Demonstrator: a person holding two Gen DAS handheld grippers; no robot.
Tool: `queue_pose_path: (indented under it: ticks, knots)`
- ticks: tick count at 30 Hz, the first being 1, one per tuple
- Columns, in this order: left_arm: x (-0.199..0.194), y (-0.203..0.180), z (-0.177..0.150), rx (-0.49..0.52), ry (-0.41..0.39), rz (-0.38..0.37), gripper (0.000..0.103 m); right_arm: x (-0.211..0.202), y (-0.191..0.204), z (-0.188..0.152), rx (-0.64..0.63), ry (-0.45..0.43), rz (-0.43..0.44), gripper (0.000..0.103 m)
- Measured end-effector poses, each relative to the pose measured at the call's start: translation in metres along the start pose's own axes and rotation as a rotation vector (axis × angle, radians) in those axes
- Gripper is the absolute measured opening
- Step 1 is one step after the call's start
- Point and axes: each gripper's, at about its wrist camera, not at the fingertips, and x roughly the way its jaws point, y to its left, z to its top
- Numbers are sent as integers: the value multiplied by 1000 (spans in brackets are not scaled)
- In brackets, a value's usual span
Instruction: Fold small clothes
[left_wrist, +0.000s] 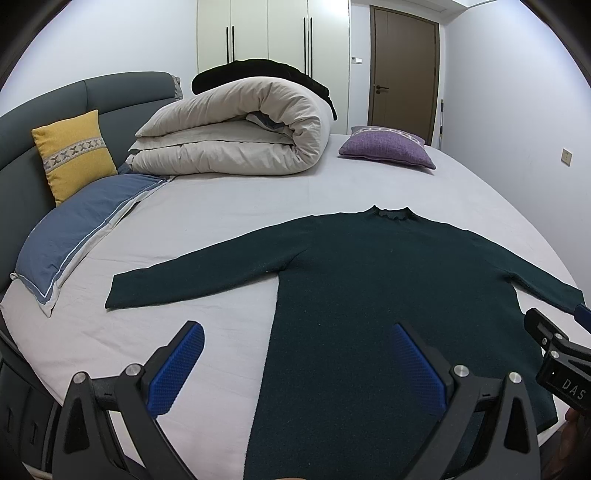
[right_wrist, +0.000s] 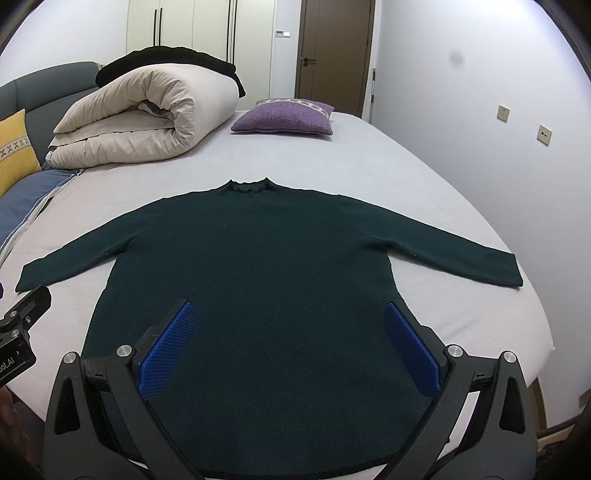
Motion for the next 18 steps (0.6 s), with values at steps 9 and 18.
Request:
queue_pose_path:
  ticks: [9,18]
  knots:
    - [0,0,0,-1,0,-1,103,-1,1,-2,-5,-2,-3,103]
    - [0,1,-1,-1,1,0,103,-1,3,-3,-5,-1,-4,103]
